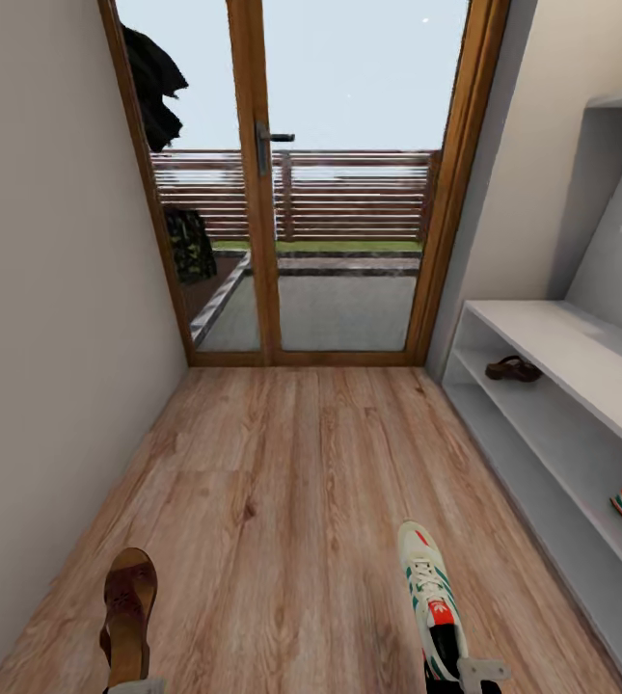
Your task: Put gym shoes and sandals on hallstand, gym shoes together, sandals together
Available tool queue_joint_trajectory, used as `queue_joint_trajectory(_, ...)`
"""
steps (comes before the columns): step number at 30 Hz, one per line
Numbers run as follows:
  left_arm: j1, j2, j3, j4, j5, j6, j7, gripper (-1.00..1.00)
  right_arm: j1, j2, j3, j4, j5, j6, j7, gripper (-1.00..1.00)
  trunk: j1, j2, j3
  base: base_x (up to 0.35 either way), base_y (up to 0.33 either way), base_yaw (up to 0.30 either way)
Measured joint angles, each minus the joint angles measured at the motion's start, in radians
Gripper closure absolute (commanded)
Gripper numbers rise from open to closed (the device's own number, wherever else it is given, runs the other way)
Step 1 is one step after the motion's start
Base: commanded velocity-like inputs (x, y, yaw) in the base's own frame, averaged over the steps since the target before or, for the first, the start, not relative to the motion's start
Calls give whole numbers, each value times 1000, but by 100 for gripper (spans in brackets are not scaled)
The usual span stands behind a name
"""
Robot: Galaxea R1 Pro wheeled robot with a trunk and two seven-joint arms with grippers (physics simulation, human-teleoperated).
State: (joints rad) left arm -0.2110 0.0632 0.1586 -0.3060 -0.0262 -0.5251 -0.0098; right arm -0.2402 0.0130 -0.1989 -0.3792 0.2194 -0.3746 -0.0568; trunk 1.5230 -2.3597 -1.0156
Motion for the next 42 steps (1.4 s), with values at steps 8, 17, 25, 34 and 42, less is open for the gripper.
queue_joint_trajectory(8, 0, 0, 0, 1, 0, 0, 0, 100, 0, 0, -1, 0, 0, 0, 0, 100, 0, 0, 0, 288, 194, 0)
queue_joint_trajectory(17, 0, 0, 0, 1, 0, 0, 0, 100, 0, 0, -1, -2, -1, 0, 0, 100, 0, 0, 0, 288, 194, -6)
queue_joint_trajectory(25, 0, 0, 0, 1, -1, 0, 0, 100, 0, 0, -1, -2, -1, 0, 0, 100, 0, 0, 0, 287, 193, -194)
queue_joint_trajectory(34, 0, 0, -1, 1, -1, 0, -1, 100, 0, 0, -1, -2, -1, 0, 0, 100, 0, 0, 0, 287, 193, -287)
queue_joint_trajectory(42, 0, 0, -1, 2, -1, 0, 0, 100, 0, 0, -1, -2, -1, 0, 0, 100, 0, 0, 0, 287, 193, -292)
